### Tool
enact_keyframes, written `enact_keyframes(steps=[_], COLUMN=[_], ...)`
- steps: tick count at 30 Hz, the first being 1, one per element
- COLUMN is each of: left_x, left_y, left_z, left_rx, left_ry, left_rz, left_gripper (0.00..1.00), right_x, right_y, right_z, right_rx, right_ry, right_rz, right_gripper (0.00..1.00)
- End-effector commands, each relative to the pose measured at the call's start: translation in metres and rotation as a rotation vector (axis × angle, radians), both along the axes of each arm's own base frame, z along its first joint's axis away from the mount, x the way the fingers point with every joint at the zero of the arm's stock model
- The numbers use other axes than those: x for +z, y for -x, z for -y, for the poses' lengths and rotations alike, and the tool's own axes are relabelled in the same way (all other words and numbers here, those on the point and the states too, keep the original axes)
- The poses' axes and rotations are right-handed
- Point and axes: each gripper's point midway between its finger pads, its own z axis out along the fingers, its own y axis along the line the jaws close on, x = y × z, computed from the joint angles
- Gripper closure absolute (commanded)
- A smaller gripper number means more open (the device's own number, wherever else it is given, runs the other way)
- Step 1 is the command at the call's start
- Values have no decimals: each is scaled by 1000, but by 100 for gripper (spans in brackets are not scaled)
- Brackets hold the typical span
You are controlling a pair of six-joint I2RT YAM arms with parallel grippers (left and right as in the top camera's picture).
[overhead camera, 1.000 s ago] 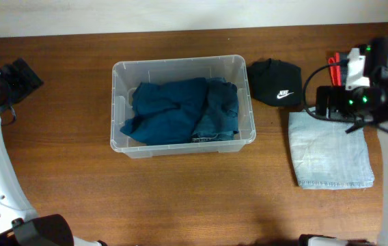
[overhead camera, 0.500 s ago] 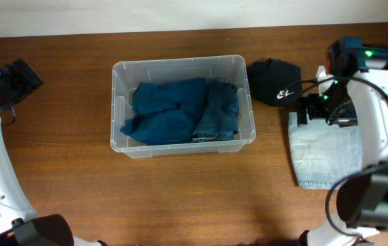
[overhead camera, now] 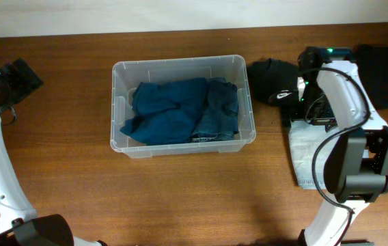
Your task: Pack container
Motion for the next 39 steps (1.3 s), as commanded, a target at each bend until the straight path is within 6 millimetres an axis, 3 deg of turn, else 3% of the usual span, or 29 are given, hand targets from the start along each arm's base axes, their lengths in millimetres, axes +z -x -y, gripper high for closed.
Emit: enact_keyframes(steps=[1,7,18,26,39], left_x=[-6,-6,-6,-6,-6], left_y=[-1,-1,-1,-1,-1], left_z=[-3,-3,-3,-3,-3], left_rx=[11,11,11,11,11], left_ry=[4,4,4,4,4], left_rz=[-14,-14,-14,-14,-14], left_gripper=[1,1,1,1,1], right_x=[-4,-16,-72,-77,-74], right_y=[1,3,28,22,26], right_z=[17,21,14,18,64], right_rx=[-69,-111,-84,-98,-253], right_ry=[160,205,239,242,335], right_rz=[-6,-2,-32,-2,28], right_gripper=[2,2,2,2,1])
